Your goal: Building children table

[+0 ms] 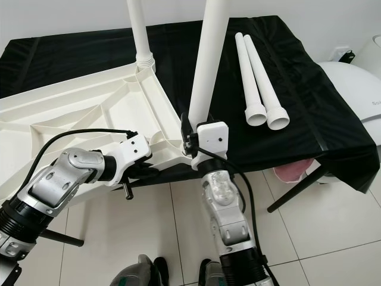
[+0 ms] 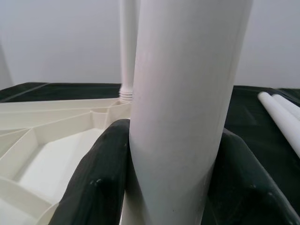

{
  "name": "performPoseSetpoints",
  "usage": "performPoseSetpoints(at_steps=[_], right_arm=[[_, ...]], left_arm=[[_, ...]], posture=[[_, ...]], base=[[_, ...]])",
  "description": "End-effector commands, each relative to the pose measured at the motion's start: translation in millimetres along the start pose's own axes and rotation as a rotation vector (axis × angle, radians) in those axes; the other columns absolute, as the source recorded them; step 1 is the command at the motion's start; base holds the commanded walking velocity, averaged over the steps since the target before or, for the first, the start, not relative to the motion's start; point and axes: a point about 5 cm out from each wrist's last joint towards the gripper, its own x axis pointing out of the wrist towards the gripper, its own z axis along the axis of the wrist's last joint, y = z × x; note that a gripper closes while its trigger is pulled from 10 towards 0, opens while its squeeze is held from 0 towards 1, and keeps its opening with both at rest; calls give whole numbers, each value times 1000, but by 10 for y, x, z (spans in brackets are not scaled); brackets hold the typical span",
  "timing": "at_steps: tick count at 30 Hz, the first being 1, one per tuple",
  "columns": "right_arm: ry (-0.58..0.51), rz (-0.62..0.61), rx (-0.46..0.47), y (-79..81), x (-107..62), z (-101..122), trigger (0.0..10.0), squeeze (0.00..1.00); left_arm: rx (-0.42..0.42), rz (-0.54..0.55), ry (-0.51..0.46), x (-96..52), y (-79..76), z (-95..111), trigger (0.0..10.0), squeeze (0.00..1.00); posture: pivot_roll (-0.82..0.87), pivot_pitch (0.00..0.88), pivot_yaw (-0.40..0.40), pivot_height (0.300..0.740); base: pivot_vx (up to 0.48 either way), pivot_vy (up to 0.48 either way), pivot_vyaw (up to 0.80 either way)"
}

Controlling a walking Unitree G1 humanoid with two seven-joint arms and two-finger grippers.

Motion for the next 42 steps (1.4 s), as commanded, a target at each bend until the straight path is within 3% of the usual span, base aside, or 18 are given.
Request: performPoseSetpoints(at_steps=[1, 13, 25, 37, 42], right_arm=[[162, -52, -22, -190, -134, -308, 10000, 0], [171, 50, -52, -285, -85, -337, 10000, 0], [212, 91, -40, -385, -192, -445, 10000, 0], [164, 209, -37, -507, -70, -327, 10000, 0], [138, 320, -9, -526, -23, -260, 10000, 0]], left_arm=[[-33, -14, 51, -49, 13, -133, 10000, 0], [-34, -11, 42, -68, 21, -109, 10000, 0], [-36, -12, 45, -80, 25, -110, 10000, 0], [-34, -10, 41, -73, 32, -98, 10000, 0], [-36, -7, 39, -76, 30, -99, 10000, 0]], posture=[[-78, 179, 48, 740], [-75, 184, 45, 740], [-77, 194, 50, 740], [-78, 194, 48, 740], [-76, 191, 42, 740]], base=[[0, 0, 0], [0, 0, 0], [0, 0, 0], [0, 0, 0], [0, 0, 0]])
